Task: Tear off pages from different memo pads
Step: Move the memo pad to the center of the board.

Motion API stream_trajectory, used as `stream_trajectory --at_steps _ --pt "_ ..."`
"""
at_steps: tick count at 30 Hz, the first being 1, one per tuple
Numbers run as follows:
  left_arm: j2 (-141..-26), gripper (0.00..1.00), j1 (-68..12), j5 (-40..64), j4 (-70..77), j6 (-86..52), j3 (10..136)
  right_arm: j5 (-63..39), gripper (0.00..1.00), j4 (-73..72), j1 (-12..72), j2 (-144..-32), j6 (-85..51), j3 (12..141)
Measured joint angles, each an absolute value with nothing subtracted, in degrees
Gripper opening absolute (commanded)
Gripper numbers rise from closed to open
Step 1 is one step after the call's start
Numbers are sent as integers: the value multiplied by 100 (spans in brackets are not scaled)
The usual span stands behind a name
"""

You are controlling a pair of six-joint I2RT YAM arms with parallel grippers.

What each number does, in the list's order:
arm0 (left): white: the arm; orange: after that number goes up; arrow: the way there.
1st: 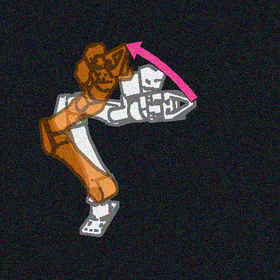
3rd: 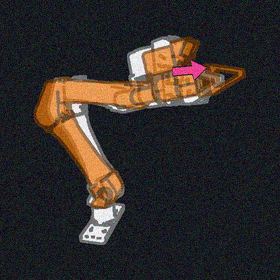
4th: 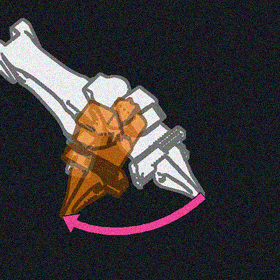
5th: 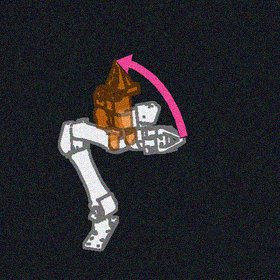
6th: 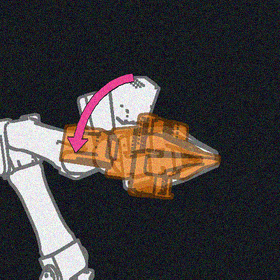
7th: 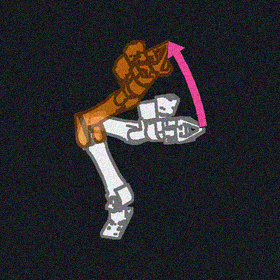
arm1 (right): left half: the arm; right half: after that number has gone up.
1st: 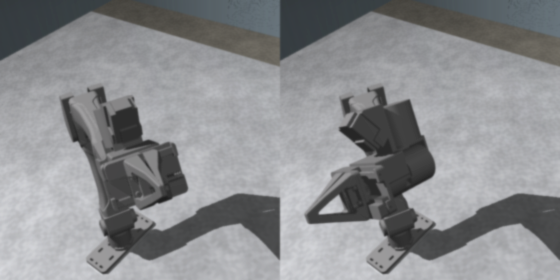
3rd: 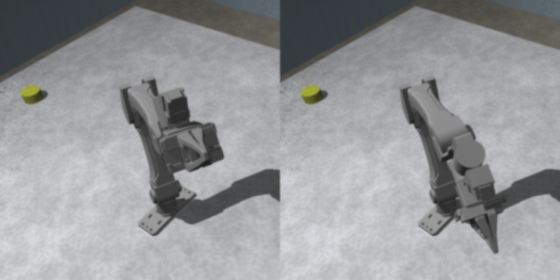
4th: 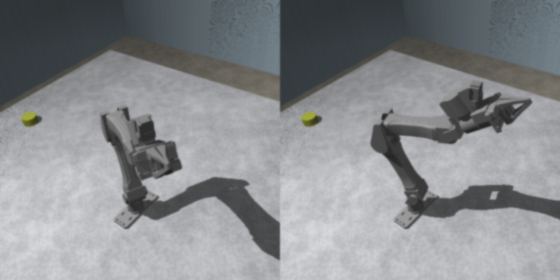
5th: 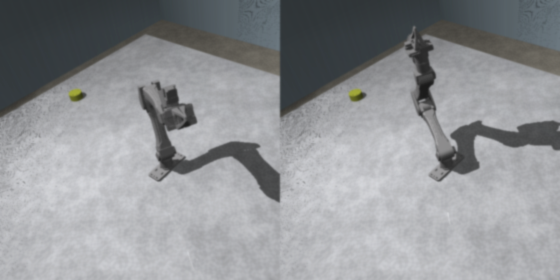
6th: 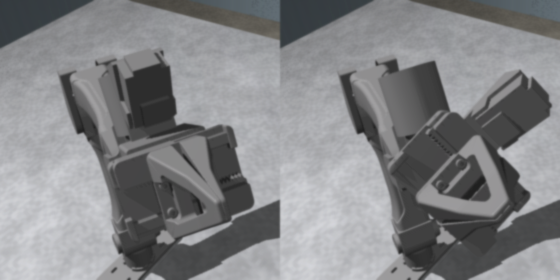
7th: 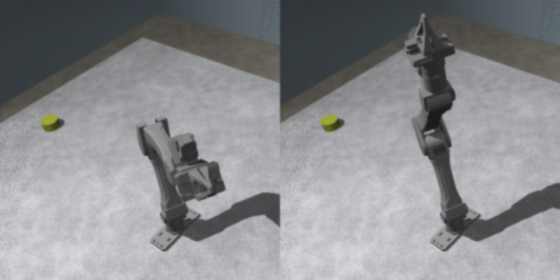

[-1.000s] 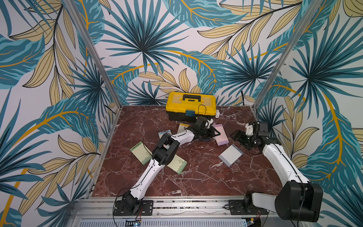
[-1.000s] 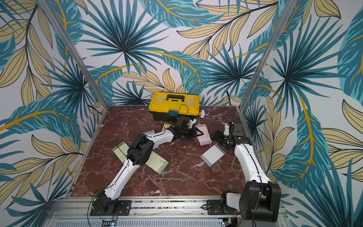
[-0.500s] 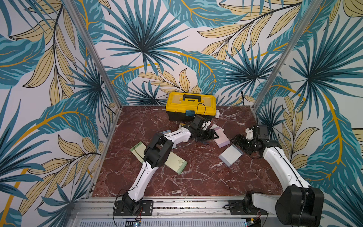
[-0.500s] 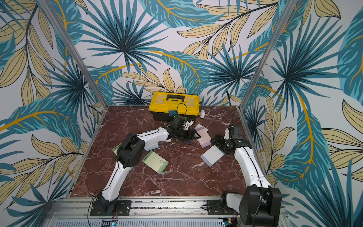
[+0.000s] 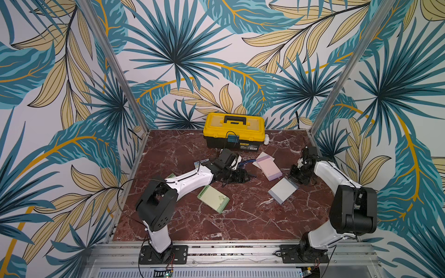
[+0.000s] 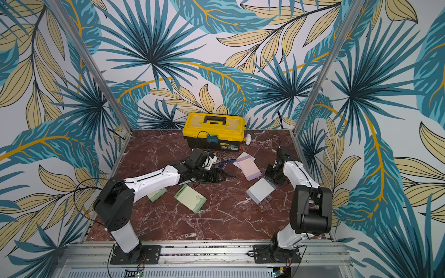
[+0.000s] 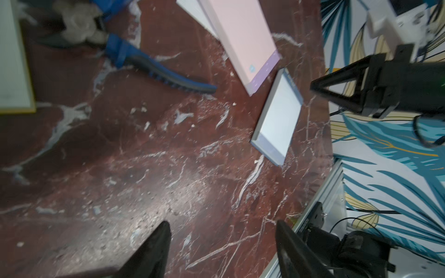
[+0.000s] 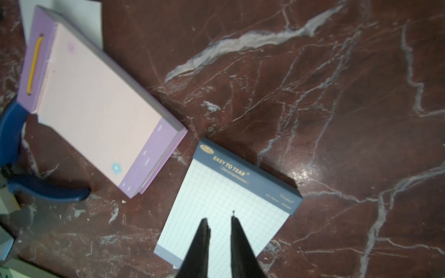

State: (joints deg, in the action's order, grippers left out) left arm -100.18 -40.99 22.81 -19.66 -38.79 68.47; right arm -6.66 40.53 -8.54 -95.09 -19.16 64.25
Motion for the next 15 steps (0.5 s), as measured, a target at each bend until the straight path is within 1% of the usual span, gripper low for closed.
stream_trajectory --at_steps 2,4,7,11,15 --pt "-9915 69 -4156 2176 -2003 -3918 6696 -523 6 4045 -886 -9710 -1894 6539" --pt "-9789 69 -4200 2095 -2008 -3951 6593 -373 0 4029 -910 -9854 -1879 6615" --pt "-9616 69 -4250 2008 -2005 -4012 6521 -123 0 4005 -941 -10042 -1833 6768" --pt "-9533 69 -4294 1931 -2003 -4049 6497 126 0 4082 -950 -10468 -1660 7317" --pt "-9531 70 -4296 1879 -2021 -4051 6495 152 0 4134 -932 -10936 -1323 7609"
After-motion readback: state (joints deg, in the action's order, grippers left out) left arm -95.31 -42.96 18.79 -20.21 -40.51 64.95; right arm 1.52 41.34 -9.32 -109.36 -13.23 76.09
